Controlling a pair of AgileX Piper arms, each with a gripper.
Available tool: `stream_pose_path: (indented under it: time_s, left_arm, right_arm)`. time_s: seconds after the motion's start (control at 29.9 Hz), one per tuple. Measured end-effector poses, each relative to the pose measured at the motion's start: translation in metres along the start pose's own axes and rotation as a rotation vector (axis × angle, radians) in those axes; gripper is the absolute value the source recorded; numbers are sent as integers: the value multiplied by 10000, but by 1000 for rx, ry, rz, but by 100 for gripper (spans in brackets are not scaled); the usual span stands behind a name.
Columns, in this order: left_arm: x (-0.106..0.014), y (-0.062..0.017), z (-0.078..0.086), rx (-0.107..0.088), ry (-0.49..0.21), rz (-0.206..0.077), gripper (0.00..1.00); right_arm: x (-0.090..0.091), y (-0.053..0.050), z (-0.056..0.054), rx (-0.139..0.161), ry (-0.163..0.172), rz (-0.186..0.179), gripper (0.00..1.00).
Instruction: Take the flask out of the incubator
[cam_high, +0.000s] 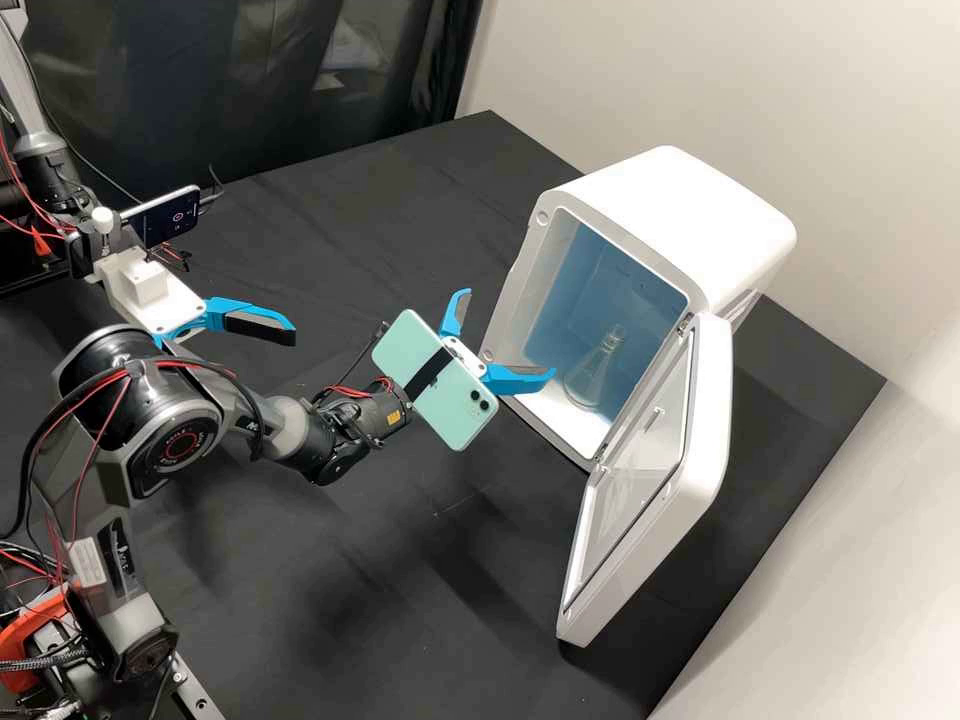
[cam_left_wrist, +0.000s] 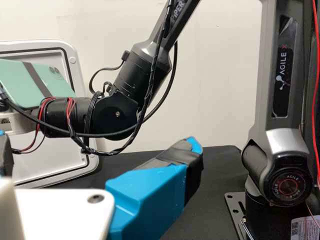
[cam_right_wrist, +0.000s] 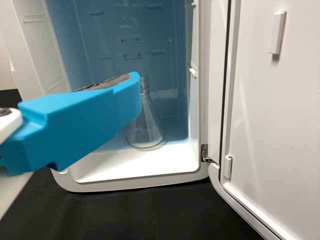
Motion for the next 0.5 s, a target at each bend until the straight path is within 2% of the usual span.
stream_pose_path:
  time_s: [0.23, 0.37, 0.44, 0.5]
  left_arm:
    - [2, -5, -1, 0, 0, -2, 100]
    - [-6, -20, 23, 13, -3, -6, 100]
    - [-6, -22, 38, 31, -9, -7, 100]
    - [-6, -23, 43, 32, -10, -7, 100]
  right_arm:
    - [0, 0, 0, 0, 0, 0, 100]
    - [0, 0, 0, 0, 0, 0, 100]
    - [0, 0, 0, 0, 0, 0, 100]
    - [0, 0, 0, 0, 0, 0, 100]
